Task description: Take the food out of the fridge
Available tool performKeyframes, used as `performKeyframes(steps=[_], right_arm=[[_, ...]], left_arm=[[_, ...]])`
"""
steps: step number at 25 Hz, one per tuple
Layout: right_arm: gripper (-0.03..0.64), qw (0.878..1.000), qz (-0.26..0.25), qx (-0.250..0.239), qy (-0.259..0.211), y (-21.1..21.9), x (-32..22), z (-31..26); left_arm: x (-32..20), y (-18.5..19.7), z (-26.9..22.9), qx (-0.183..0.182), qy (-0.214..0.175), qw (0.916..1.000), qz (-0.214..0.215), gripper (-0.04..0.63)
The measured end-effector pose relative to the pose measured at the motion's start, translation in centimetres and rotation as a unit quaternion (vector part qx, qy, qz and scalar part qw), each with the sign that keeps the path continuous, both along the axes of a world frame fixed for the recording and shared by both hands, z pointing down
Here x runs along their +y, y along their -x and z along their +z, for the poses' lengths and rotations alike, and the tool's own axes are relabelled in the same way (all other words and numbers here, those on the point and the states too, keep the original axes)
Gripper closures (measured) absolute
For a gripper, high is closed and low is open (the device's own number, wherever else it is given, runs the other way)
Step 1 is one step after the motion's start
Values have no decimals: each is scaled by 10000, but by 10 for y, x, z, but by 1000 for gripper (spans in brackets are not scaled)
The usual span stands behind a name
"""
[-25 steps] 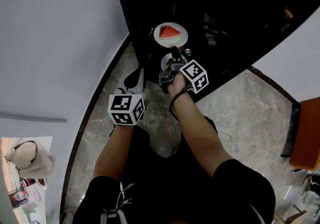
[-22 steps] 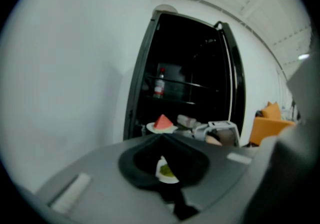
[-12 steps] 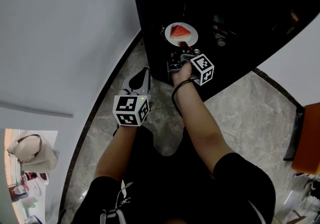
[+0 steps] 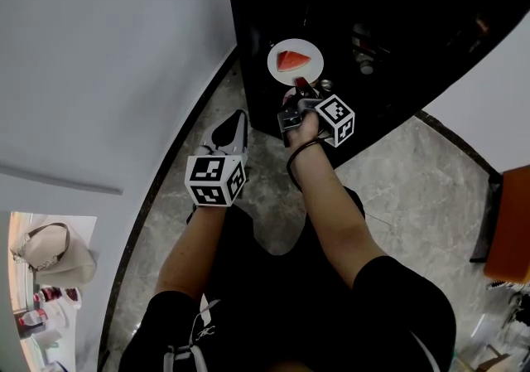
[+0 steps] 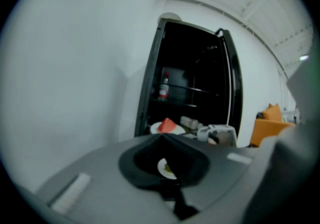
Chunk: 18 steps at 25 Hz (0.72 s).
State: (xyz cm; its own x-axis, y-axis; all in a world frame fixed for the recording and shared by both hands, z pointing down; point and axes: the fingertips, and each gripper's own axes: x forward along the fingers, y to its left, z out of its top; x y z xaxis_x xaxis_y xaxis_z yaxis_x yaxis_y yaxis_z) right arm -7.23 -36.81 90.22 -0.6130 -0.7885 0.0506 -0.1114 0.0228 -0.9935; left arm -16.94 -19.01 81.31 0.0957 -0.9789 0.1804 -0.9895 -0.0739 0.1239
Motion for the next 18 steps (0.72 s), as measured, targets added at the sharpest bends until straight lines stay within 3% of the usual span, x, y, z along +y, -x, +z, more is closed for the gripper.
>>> performKeyframes(steps=[18], right_arm=[[604,9944,-850,-411,466,-15,101,-4]], left_arm=[[0,14,1,199,-111,9995,-202,594]])
